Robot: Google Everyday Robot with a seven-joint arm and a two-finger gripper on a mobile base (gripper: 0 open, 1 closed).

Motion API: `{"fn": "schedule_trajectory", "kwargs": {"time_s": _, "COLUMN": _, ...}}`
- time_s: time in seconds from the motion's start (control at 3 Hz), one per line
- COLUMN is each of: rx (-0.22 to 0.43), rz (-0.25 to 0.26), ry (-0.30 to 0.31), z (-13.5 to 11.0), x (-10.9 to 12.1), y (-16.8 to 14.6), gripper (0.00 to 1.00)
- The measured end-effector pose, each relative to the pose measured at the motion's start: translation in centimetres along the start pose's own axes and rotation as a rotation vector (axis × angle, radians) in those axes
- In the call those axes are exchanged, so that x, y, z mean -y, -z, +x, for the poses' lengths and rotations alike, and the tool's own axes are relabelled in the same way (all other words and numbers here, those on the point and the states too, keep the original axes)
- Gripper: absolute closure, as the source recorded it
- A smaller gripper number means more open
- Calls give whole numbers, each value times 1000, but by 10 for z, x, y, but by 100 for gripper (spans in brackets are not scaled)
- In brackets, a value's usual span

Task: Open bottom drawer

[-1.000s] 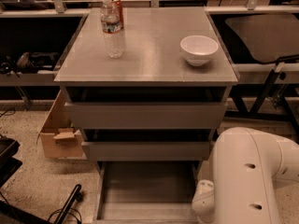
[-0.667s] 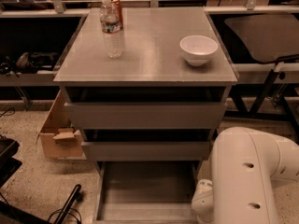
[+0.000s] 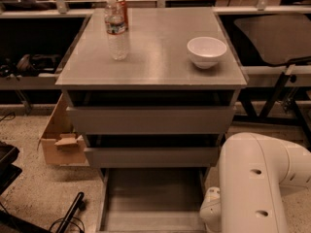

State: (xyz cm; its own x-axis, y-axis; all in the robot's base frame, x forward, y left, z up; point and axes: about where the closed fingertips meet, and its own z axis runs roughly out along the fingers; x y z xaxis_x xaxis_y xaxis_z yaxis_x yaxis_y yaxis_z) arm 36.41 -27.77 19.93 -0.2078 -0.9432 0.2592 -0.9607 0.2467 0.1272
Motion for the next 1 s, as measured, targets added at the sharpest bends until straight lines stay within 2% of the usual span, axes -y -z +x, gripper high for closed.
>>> {"fn": "schedule_trajectory", "kwargs": {"time_s": 0.67, "rx": 0, "rz": 0, "ry": 0, "z": -1, "x": 5, "y": 1, "gripper": 100}}
{"fn": "schedule_trajectory", "kwargs": {"time_s": 1.0, "rx": -2, "rz": -21, "ry": -1, "z": 3, "x": -1, "y": -2, "gripper": 100}}
